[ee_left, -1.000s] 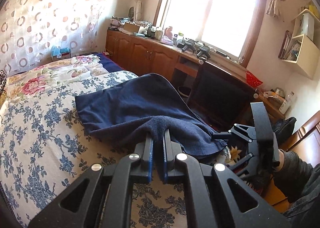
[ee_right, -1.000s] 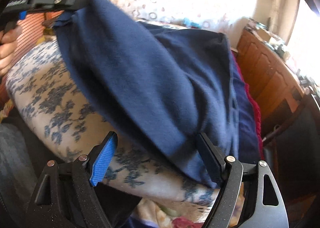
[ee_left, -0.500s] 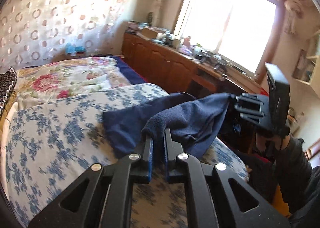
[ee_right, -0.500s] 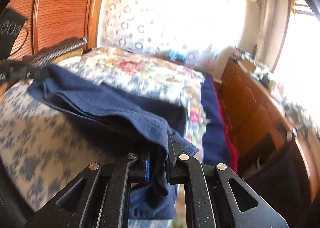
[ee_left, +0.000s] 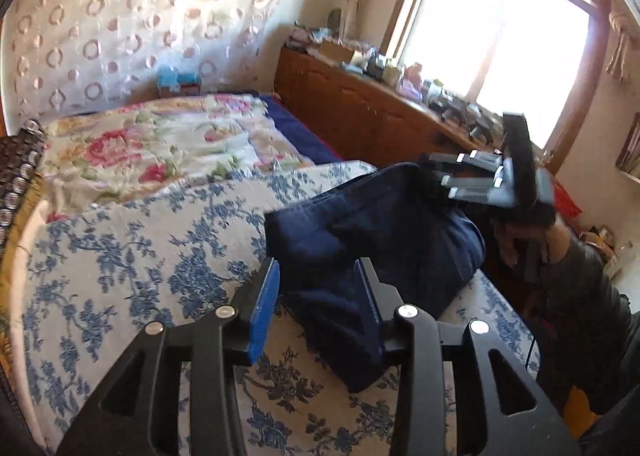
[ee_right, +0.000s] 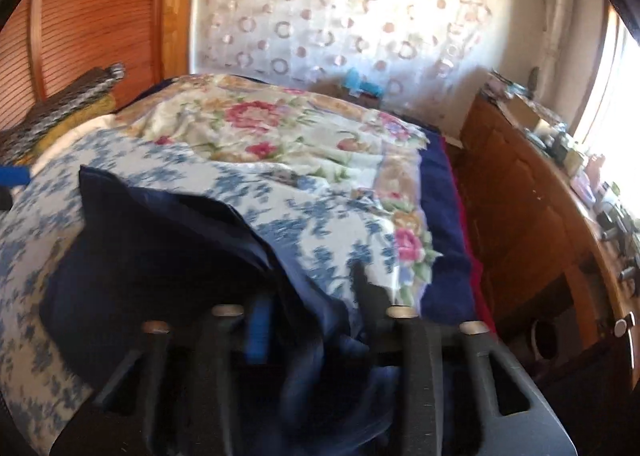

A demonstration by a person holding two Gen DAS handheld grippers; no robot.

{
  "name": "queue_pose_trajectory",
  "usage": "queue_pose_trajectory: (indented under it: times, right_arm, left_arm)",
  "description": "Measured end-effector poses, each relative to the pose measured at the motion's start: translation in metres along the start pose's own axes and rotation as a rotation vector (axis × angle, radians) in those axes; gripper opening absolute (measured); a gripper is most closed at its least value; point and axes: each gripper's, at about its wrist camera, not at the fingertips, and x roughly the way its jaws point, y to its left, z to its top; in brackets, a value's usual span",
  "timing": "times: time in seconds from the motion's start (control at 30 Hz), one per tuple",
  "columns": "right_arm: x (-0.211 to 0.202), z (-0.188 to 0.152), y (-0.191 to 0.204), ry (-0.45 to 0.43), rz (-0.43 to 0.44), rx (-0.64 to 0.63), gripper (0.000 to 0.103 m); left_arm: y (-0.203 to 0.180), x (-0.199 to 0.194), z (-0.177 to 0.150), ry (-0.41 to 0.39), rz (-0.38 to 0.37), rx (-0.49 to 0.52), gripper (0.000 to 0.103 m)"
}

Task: Fold small clothes
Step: 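Lift the folded shirt with both grippers and carry it toward the clothes stack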

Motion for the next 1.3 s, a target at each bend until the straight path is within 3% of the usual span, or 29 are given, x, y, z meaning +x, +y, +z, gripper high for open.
queue_pose_trajectory:
  times: [0.13,0.23,0.3,0.53,0.83,0.87,1.0,1.3]
  right_arm:
    - [-0.010,0.009,-0.023,-0.025,-0.041,0.081,0.059]
    - [-0.029,0.000,-0.038,-0.038,-0.010,0.140,0.069]
    - [-0.033,-0.008,-0.041,-0.021,0.029,0.163,0.077]
    - [-0.007,-0.048,-0.044,0.111,0.106,0.235,0.080]
    - [0.011,-0.065,-0.043,0.150,0.227,0.312,0.079]
    - [0.013,-0.065,-0.042,0.154,0.234,0.312,0.079]
    - [0.011,-0.067,-0.040,0.142,0.244,0.306,0.073]
    - [0.002,-0.054,-0.031,0.114,0.244,0.254,0.073]
  left_arm:
    - [0.007,0.032,0.003,0.065,0.004,-0.008,0.038]
    - [0.013,0.054,0.004,0.108,0.024,-0.017,0.038]
    - [0.018,0.067,0.005,0.136,0.031,-0.027,0.039]
    - [0.020,0.102,0.007,0.205,-0.001,-0.029,0.041]
    - [0.016,0.106,0.012,0.190,-0.003,-0.010,0.043]
    - [0.017,0.106,0.012,0.190,-0.018,-0.017,0.042]
    - [0.021,0.102,0.013,0.190,-0.108,-0.062,0.012]
    - [0.010,0.032,0.028,0.017,-0.163,-0.046,0.009]
